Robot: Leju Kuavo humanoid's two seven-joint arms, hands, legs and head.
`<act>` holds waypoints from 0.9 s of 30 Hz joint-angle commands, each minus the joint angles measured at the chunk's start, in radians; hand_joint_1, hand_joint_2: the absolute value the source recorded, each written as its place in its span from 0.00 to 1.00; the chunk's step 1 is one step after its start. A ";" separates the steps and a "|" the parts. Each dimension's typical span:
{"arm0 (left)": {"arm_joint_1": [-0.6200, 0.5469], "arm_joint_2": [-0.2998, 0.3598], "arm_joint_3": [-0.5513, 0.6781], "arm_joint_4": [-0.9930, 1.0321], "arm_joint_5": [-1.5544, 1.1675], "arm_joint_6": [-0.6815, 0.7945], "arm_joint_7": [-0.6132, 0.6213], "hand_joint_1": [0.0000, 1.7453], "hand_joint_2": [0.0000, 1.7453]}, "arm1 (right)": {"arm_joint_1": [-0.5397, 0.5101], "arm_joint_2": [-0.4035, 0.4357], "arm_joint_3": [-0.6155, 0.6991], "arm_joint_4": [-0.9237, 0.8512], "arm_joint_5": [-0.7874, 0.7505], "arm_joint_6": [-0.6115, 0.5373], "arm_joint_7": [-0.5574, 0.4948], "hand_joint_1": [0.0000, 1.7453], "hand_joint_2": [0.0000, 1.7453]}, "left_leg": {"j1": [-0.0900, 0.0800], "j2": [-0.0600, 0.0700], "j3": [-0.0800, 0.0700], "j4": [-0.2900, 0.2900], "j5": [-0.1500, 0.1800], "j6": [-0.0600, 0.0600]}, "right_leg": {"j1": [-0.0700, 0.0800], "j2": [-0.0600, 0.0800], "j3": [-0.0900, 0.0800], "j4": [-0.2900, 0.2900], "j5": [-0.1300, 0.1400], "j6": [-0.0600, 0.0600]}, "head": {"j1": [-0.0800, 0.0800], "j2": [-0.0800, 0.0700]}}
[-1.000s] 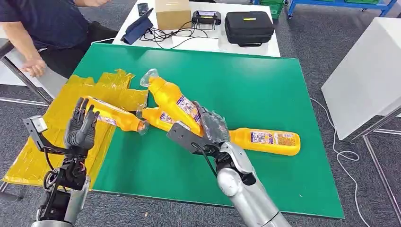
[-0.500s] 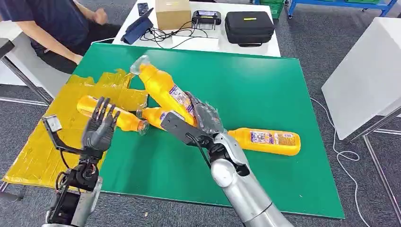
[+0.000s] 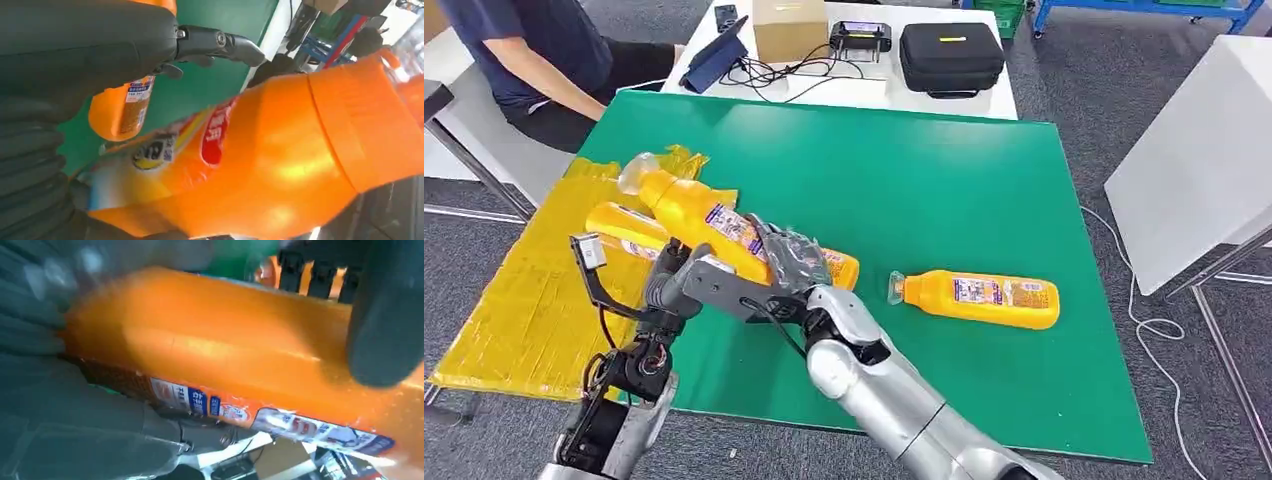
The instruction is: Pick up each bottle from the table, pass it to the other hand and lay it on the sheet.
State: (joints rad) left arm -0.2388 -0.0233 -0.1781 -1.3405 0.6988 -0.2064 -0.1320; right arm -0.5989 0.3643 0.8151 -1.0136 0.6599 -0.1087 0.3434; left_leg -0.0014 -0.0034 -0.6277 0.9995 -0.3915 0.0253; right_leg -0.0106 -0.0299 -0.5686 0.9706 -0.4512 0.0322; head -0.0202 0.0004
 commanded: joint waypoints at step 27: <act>0.100 0.001 0.055 -0.155 -0.052 0.105 -0.052 1.00 1.00 | 0.016 -0.015 0.404 0.087 0.013 0.078 0.040 1.00 1.00 | 0.002 -0.002 0.005 -0.001 -0.002 -0.002 | 0.001 0.000 0.006 -0.002 -0.003 -0.002 | 0.000 0.000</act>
State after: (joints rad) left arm -0.0760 0.0004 -0.1545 -1.4748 0.6653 -0.1110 -0.1854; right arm -0.6342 0.3624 1.1322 -0.9674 0.6687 -0.0778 0.4059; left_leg -0.0015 -0.0026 -0.6283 0.9994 -0.3916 0.0252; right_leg -0.0109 -0.0291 -0.5706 0.9703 -0.4514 0.0319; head -0.0198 0.0008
